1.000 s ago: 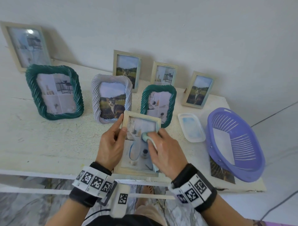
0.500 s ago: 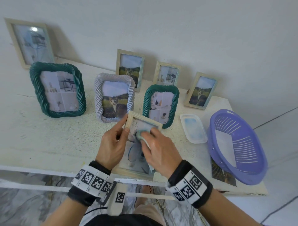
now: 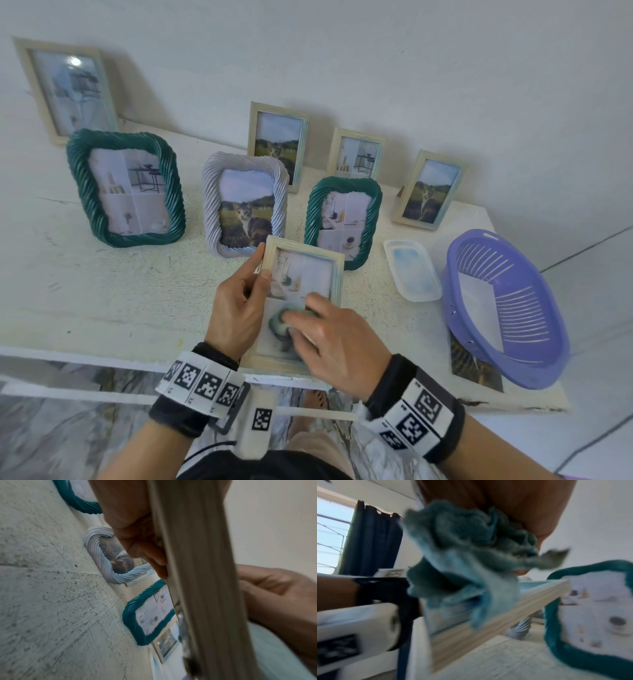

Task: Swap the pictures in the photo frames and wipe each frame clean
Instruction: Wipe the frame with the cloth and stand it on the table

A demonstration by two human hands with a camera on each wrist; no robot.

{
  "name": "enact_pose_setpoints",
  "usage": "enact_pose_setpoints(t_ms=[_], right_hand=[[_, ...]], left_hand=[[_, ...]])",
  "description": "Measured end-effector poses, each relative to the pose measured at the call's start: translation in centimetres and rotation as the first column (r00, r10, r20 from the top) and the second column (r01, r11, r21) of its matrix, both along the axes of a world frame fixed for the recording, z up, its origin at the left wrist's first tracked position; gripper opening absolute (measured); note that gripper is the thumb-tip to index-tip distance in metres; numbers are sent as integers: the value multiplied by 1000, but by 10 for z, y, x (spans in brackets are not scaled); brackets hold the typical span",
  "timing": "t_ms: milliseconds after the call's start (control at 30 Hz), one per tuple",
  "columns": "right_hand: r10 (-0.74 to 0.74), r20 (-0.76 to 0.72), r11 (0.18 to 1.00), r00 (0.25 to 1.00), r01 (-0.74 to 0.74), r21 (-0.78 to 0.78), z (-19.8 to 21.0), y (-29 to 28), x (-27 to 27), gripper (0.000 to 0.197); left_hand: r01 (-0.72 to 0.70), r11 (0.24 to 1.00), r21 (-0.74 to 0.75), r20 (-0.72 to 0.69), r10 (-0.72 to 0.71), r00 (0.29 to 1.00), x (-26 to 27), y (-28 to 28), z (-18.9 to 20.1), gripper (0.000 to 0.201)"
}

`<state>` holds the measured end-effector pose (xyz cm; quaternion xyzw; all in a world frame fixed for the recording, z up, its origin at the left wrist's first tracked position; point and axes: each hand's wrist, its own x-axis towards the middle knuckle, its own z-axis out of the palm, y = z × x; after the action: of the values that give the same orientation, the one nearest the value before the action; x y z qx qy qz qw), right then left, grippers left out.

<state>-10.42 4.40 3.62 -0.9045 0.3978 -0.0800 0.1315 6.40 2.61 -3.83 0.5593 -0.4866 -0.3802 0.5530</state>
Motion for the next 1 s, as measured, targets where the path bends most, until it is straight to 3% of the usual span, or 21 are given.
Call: enact_pose_setpoints(t_ms=[167, 267, 367, 533, 733, 933, 1000], right_hand=[[-164, 28, 981, 986, 166, -103, 4, -28, -5, 33], [-57, 53, 998, 997, 58, -9, -4, -5, 5, 24], [32, 6, 999, 999, -32, 32, -4, 10, 1, 27], [-149, 27, 983, 988, 151, -105, 4, -18, -1, 35], [25, -17, 1000, 1000, -25, -1, -3, 11, 7, 26], [-144, 4, 982, 990, 144, -124, 6, -13, 11, 18], [-93, -14, 993, 996, 92, -80, -2, 0, 17, 20]], left_hand=[[-5, 1000, -16, 37, 6, 999, -4, 1, -2, 46], [-9, 1000, -14, 50, 9, 999, -2, -1, 0, 46], [-26, 1000, -9, 50, 27, 998, 0, 0, 3, 44], [-20, 1000, -5, 0, 20, 1000, -3, -5, 3, 50], [-27, 999, -19, -3, 27, 1000, 1, -1, 4, 46], [-47, 998, -32, 2, 47, 999, 2, -4, 3, 45], [-44, 999, -31, 16, 45, 999, 4, -2, 3, 44]])
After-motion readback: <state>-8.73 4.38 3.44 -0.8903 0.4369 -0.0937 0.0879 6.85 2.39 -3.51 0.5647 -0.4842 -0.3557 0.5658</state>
